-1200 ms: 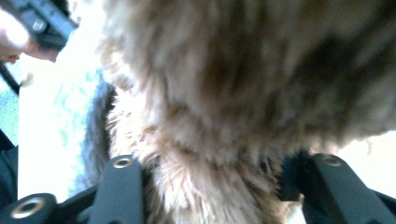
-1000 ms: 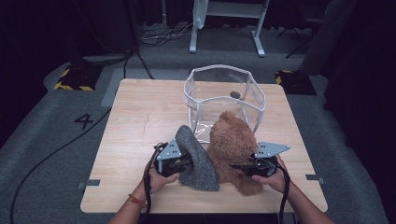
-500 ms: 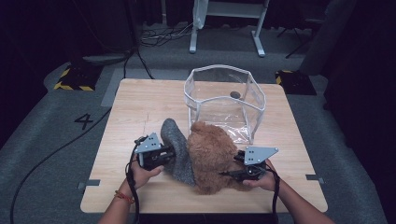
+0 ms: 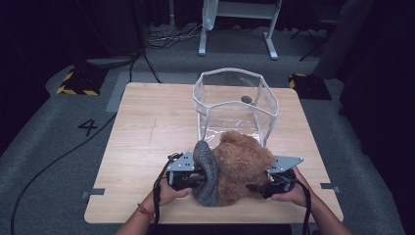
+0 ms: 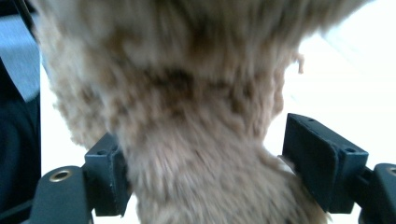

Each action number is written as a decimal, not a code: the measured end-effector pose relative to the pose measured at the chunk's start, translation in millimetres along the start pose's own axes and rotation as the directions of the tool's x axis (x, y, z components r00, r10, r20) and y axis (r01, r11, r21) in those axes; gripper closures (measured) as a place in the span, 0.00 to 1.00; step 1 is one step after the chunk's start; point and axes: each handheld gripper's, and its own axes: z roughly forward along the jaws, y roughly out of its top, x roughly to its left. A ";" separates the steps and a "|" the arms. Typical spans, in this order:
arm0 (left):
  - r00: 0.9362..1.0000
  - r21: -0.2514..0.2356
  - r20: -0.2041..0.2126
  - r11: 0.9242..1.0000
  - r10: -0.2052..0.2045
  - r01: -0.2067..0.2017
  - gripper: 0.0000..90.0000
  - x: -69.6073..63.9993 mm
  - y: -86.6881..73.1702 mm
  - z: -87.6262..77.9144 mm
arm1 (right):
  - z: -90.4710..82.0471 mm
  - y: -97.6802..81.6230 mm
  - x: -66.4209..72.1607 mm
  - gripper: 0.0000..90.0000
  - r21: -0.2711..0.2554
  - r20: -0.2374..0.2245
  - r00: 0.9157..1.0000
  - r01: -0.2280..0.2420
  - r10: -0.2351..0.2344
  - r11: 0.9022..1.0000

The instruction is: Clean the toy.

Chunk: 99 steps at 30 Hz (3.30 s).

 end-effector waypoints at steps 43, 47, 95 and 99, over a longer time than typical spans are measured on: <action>1.000 0.026 0.007 1.000 -0.009 0.009 0.89 -10.6 -0.6 5.4 | -14.5 -12.9 -39.0 0.18 -0.033 -0.006 1.000 -0.023 0.023 0.999; 1.000 0.024 0.008 1.000 -0.016 0.015 0.89 -10.6 -0.4 6.7 | -21.9 3.4 -27.4 0.18 -0.099 -0.052 0.999 -0.016 0.011 0.995; 0.982 0.171 -0.167 0.979 -0.083 0.112 0.87 52.0 9.7 32.2 | -11.5 1.2 -38.8 0.47 -0.222 -0.198 0.978 0.015 -0.060 0.975; 0.994 0.195 -0.058 0.976 -0.088 0.097 0.88 50.6 11.7 43.0 | -6.5 2.1 -37.4 0.42 -0.255 -0.198 0.977 0.033 -0.085 0.966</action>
